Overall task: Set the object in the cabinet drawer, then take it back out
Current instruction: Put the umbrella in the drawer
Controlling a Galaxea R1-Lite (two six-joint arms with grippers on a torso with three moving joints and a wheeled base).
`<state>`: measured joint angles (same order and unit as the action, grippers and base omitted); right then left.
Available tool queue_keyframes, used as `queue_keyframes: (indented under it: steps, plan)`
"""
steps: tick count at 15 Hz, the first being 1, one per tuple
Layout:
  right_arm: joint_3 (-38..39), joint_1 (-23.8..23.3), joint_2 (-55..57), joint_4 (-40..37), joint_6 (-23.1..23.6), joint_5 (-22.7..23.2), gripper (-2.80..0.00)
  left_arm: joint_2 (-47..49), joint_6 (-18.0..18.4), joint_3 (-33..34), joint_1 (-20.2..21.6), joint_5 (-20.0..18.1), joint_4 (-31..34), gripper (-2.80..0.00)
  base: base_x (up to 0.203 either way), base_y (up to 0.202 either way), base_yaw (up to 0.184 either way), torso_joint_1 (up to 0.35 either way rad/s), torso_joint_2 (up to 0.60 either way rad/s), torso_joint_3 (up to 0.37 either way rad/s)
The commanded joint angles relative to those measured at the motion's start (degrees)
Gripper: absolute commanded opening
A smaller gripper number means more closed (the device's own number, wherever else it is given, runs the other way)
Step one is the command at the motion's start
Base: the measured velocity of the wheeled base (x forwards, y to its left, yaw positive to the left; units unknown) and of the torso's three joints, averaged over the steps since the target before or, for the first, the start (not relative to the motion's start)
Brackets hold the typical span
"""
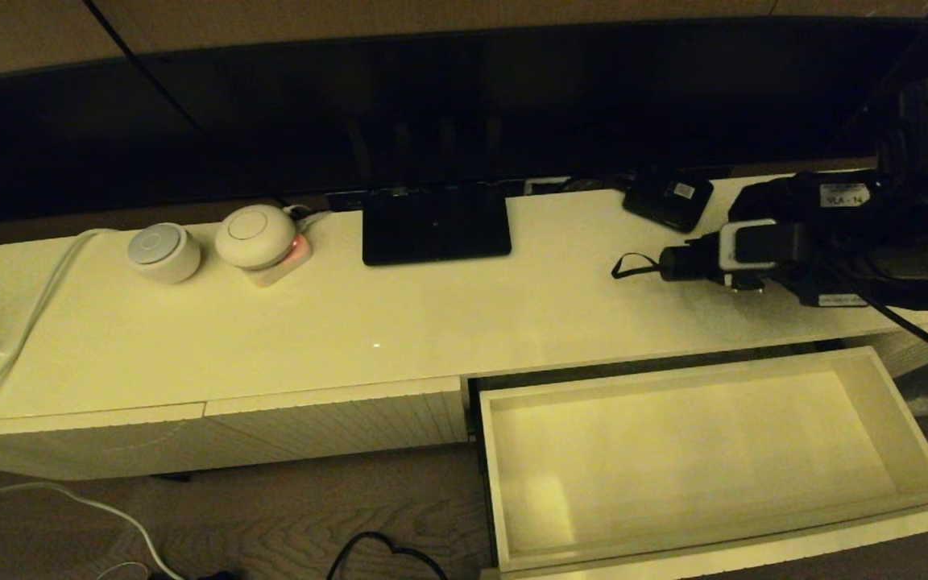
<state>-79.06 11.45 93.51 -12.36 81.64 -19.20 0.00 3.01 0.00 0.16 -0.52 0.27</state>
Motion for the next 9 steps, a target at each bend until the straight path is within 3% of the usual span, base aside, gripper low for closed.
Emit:
queue_keyframes:
  steps: [1,5,9]
  plan:
    - [7.1,2.8,-10.8,-3.3,-1.4,-0.1,-2.8,0.0,0.1,0.2,0.0,0.0,0.0,-2.8,0.0,0.0,0.0,0.0,0.0,0.0]
    - [19.6,8.3,-19.1,-7.7,-8.6,0.2,-2.8,0.0,0.0,0.2,0.0,0.0,0.0,-2.8,0.0,0.0,0.0,0.0,0.0,0.0]
    - [31.3,10.4,-19.2,-4.2,-12.8,0.4,-2.8,0.0,0.0,0.2,0.0,0.0,0.0,-2.8,0.0,0.0,0.0,0.0,0.0,0.0]
